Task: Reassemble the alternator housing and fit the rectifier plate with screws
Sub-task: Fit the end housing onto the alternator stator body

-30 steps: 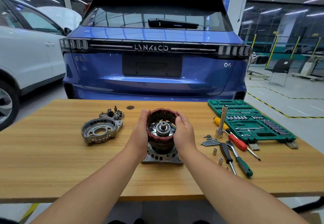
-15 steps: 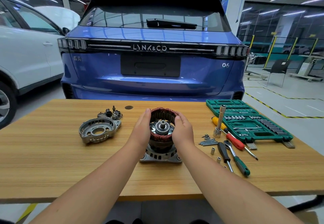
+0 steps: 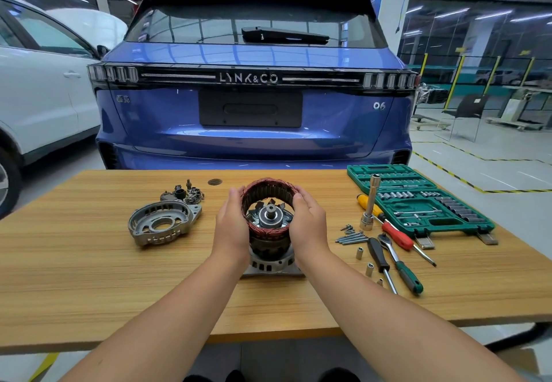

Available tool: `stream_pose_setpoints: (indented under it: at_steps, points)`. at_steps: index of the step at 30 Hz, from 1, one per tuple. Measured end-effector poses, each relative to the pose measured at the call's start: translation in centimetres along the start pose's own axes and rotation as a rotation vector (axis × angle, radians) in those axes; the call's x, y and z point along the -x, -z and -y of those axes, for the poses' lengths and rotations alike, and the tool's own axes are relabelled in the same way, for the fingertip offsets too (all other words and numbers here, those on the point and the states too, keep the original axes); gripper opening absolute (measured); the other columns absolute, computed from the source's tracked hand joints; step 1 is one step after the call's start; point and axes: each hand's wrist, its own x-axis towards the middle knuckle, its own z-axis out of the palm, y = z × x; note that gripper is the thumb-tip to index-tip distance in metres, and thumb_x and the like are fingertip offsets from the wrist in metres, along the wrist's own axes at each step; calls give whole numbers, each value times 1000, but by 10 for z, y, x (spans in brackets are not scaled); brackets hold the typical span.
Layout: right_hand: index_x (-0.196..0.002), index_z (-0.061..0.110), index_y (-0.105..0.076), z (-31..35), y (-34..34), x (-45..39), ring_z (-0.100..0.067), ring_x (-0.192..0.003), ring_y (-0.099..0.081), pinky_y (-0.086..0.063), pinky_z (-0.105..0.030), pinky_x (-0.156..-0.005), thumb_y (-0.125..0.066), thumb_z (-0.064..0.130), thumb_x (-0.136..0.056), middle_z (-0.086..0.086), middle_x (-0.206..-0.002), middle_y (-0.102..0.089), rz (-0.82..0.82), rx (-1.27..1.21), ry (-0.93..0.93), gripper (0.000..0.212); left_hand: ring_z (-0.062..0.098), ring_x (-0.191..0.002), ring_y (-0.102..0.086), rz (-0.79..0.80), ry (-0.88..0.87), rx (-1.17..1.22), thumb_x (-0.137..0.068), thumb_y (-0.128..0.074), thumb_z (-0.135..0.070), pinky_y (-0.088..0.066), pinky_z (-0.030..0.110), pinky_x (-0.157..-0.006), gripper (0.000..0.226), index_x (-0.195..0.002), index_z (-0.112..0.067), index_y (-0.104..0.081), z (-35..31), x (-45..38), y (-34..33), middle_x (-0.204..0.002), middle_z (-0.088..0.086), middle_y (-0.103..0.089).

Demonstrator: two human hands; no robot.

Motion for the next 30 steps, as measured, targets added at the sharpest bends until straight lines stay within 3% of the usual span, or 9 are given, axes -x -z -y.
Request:
stream_pose_setpoints:
  at_steps: [8,12,14,16,18,20,22,25,30]
  points:
    - [-136,23,-61,37,-7,11,-7,-118,-57,-48,-41,-107,-40,30,-107,9,-122,-67,27,11,140,36,20,-107,-67,-17,-16,150,-106,-37,-54,-55,39,-83,48,-107,-26,-76,-38,5,2,-109,-1,-75]
    - [-124,37,-62,45,-1,20,6,-113,-57,-47,-21,-98,-44,24,-106,26,-113,-66,114,130,313,29,26,-104,-61,8,296,317,-101,-34,-68,-55,44,-80,66,-124,-14,-65,-52,8,8,-115,11,-64]
    - [-132,31,-59,43,4,23,6,-120,-54,-43,-20,-103,-46,21,-106,19,-126,-64,173,234,425,31,33,-104,-62,83,465,368,-96,-34,-75,-57,52,-86,76,-124,-11,-62,-56,11,15,-117,13,-61]
    - [-138,21,-58,42,9,27,2,-127,-50,-40,-20,-109,-47,23,-104,9,-135,-60,223,285,521,36,44,-89,-71,114,535,418,-92,-39,-77,-59,59,-78,78,-118,-7,-62,-54,18,20,-105,21,-71]
    - [-138,24,-56,42,10,30,4,-123,-52,-42,-17,-105,-43,34,-101,12,-130,-62,261,260,521,41,36,-61,-72,67,547,487,-89,-49,-75,-59,55,-67,74,-104,-6,-68,-48,23,22,-73,16,-72]
    - [-146,26,-46,45,10,32,9,-115,-53,-41,-11,-95,-38,49,-99,20,-120,-60,256,210,437,53,26,-47,-65,42,532,554,-87,-56,-73,-59,47,-59,68,-76,-8,-74,-44,28,21,-59,7,-65]
    - [-153,24,-37,51,9,31,2,-127,-48,-37,-19,-106,-35,65,-95,20,-126,-53,233,93,267,71,22,-42,-63,48,462,600,-88,-58,-69,-58,40,-51,68,-55,-12,-71,-44,30,20,-57,4,-63]
    - [-147,16,-49,59,12,23,-27,-134,-53,-43,-51,-111,-28,77,-95,-1,-136,-62,393,-252,-169,83,16,-50,-62,110,217,566,-96,-54,-61,-55,29,-52,58,-59,-19,-68,-48,31,19,-65,1,-62]
    - [-122,14,-73,74,29,22,-40,-115,-67,-46,-57,-108,-44,90,-78,-20,-124,-69,614,-302,-553,93,32,-78,-71,222,-225,229,-85,-65,-58,-60,40,-62,45,-79,-15,-75,-64,38,22,-84,16,-71]
